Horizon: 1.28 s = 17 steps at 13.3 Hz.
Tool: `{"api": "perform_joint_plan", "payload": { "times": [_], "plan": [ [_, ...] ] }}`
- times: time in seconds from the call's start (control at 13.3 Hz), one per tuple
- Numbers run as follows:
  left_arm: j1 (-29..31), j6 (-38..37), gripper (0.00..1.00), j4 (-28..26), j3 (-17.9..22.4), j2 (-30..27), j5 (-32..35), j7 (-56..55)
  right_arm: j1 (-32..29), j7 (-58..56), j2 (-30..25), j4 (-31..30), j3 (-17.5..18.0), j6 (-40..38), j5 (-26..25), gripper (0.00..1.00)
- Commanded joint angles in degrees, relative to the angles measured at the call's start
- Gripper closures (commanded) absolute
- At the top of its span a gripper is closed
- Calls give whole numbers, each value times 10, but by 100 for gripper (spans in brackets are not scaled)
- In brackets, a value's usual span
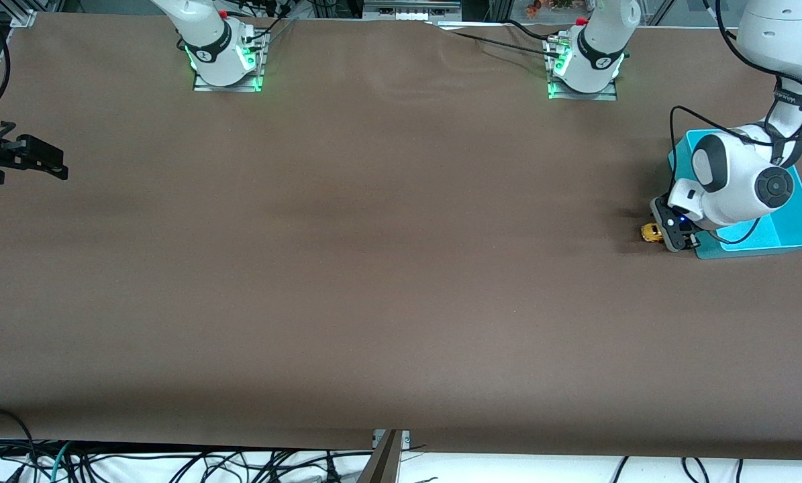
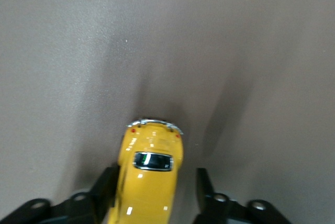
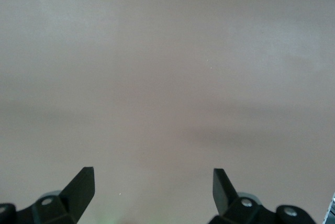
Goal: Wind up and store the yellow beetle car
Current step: 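Close the left gripper on the car and lift it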
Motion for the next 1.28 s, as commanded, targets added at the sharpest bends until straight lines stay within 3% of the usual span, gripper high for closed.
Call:
{"api": "perform_joint_plan", "payload": {
  "times": [0.0,0.23,0.45,0.6,0.75,1.06,1.21],
  "plan": [
    [5,2,100,-5,-4,-15,12,14,14,5,-8,-3,-29,-9,7,0],
    [5,-20,100,4,-9,-58,0,20,20,7,-14,-6,-31,-9,7,0],
    [5,-137,100,41,-16,-93,-81,16,19,7,-11,-7,-32,-9,7,0],
    [7,-203,100,66,-15,-104,-89,10,19,7,-11,-7,-32,-9,8,0],
    [19,-246,100,83,-12,-107,-80,14,20,6,-8,-7,-32,-9,8,0],
    [56,-275,100,83,-13,-151,37,26,21,6,-11,-8,-32,-10,8,0],
    [89,-279,100,80,-13,-151,46,93,21,6,-10,-8,-32,-10,8,0]
  ]
}}
